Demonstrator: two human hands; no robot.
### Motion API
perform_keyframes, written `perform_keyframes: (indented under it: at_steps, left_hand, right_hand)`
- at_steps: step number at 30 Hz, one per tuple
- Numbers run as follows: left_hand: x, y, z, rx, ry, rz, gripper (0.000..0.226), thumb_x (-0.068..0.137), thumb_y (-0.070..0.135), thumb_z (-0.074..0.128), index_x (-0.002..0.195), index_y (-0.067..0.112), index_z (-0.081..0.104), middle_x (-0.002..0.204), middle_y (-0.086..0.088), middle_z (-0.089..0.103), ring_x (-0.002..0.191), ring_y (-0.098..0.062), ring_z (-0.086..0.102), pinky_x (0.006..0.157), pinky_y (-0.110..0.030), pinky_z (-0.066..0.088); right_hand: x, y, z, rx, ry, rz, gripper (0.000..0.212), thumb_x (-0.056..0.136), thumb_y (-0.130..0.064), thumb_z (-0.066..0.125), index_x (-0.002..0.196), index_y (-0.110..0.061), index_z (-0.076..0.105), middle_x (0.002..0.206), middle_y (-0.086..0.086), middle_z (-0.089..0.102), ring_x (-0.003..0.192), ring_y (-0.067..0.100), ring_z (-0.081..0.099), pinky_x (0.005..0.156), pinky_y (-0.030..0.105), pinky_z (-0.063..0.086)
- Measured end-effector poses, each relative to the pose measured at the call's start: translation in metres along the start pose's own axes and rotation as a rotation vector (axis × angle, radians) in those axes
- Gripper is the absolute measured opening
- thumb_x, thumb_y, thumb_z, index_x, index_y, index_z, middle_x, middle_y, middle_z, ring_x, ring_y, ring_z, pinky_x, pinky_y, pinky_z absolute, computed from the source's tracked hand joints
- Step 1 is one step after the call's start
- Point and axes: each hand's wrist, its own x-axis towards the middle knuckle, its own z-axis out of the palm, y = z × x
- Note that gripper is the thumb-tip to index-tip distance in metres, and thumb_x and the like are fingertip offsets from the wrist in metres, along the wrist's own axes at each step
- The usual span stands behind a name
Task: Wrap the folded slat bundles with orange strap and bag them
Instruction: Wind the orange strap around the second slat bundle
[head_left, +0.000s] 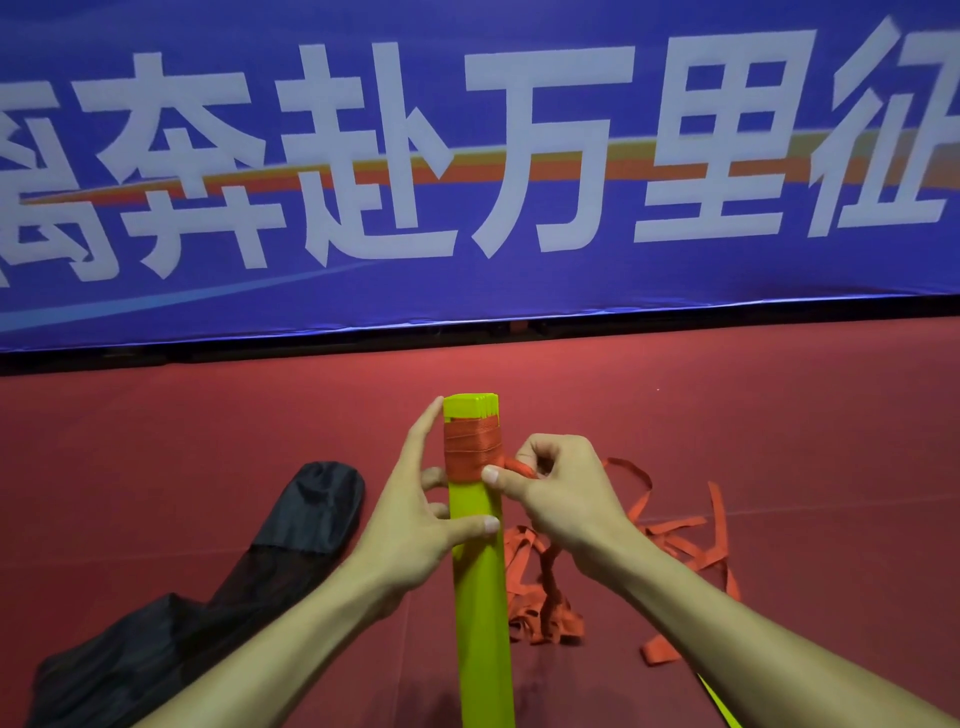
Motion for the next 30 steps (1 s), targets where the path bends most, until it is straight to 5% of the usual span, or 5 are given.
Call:
perform_keyframes:
  at_steps: [5, 13, 18, 23, 30]
  left_hand:
    - [0.001, -0.001, -0.004, 0.022, -0.035, 0.009, 0.097, 0.07, -0.014, 0.081, 0.148, 0.025, 0.039, 0.117, -0.006, 0.068, 0.092, -0.018, 0.074, 0.07, -0.025, 0.057]
    - [0.003, -0.003, -0.01, -0.057, -0.12, 0.002, 0.092, 0.08, -0.024, 0.065, 0.137, 0.044, 0.042, 0.119, -0.005, 0.067, 0.089, -0.017, 0.071, 0.071, -0.028, 0.056]
    - [0.003, -0.002, -0.011, -0.051, -0.106, 0.009, 0.079, 0.08, -0.023, 0.065, 0.13, 0.036, 0.05, 0.12, -0.007, 0.064, 0.081, -0.012, 0.069, 0.065, -0.03, 0.056]
    - [0.002, -0.002, -0.012, -0.071, -0.163, -0.013, 0.089, 0.085, -0.014, 0.067, 0.133, 0.055, 0.038, 0.119, -0.006, 0.066, 0.086, -0.014, 0.07, 0.067, -0.029, 0.056]
    - [-0.002, -0.005, -0.026, -0.087, -0.336, -0.062, 0.1, 0.075, -0.001, 0.074, 0.139, 0.058, 0.023, 0.102, -0.005, 0.074, 0.086, -0.015, 0.07, 0.072, -0.03, 0.056]
  right_hand:
    - [-0.004, -0.004, -0.003, -0.014, -0.057, -0.023, 0.04, 0.077, -0.026, 0.08, 0.056, -0.02, 0.045, 0.053, -0.005, 0.043, 0.05, 0.013, 0.037, 0.054, 0.029, 0.033]
    - [-0.005, -0.007, -0.004, -0.021, -0.101, 0.015, 0.037, 0.08, -0.024, 0.077, 0.062, -0.02, 0.044, 0.046, -0.008, 0.04, 0.046, 0.014, 0.035, 0.052, 0.028, 0.03]
    - [-0.002, -0.006, -0.007, 0.005, -0.102, -0.019, 0.032, 0.079, -0.027, 0.075, 0.062, -0.023, 0.049, 0.054, -0.008, 0.044, 0.051, 0.015, 0.038, 0.055, 0.031, 0.033]
    - [-0.003, -0.003, -0.006, -0.034, -0.069, -0.029, 0.026, 0.08, -0.026, 0.071, 0.063, -0.025, 0.052, 0.058, -0.006, 0.048, 0.052, 0.016, 0.042, 0.055, 0.032, 0.038]
    - [-0.006, -0.01, -0.009, 0.076, -0.131, 0.016, 0.025, 0.086, -0.009, 0.07, 0.067, -0.014, 0.054, 0.057, 0.001, 0.047, 0.052, 0.018, 0.044, 0.051, 0.032, 0.037]
